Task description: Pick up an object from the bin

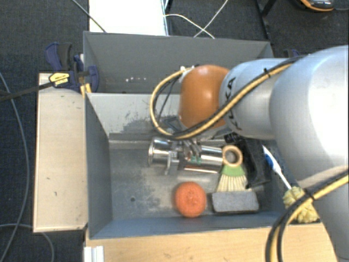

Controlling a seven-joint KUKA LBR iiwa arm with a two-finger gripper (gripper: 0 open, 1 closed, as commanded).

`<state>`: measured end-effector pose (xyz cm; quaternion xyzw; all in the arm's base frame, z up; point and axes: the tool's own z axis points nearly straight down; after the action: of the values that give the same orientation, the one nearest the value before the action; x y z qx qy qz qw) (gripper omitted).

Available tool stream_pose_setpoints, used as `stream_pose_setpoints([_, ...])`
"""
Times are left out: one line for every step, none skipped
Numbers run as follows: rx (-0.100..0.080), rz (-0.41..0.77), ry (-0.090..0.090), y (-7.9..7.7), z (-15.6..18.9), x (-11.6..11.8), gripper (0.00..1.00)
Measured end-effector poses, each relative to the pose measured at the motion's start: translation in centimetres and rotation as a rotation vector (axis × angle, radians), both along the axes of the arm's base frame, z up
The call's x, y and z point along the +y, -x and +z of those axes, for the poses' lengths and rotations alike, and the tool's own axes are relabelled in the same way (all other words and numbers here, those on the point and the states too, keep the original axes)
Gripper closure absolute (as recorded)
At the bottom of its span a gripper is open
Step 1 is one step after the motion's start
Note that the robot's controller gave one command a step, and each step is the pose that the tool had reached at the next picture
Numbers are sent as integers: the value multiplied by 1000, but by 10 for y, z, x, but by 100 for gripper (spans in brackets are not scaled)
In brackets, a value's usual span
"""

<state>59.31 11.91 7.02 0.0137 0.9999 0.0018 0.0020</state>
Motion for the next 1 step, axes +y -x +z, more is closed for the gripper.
stream_pose_setpoints([0, -2, 0, 0, 0, 0, 100])
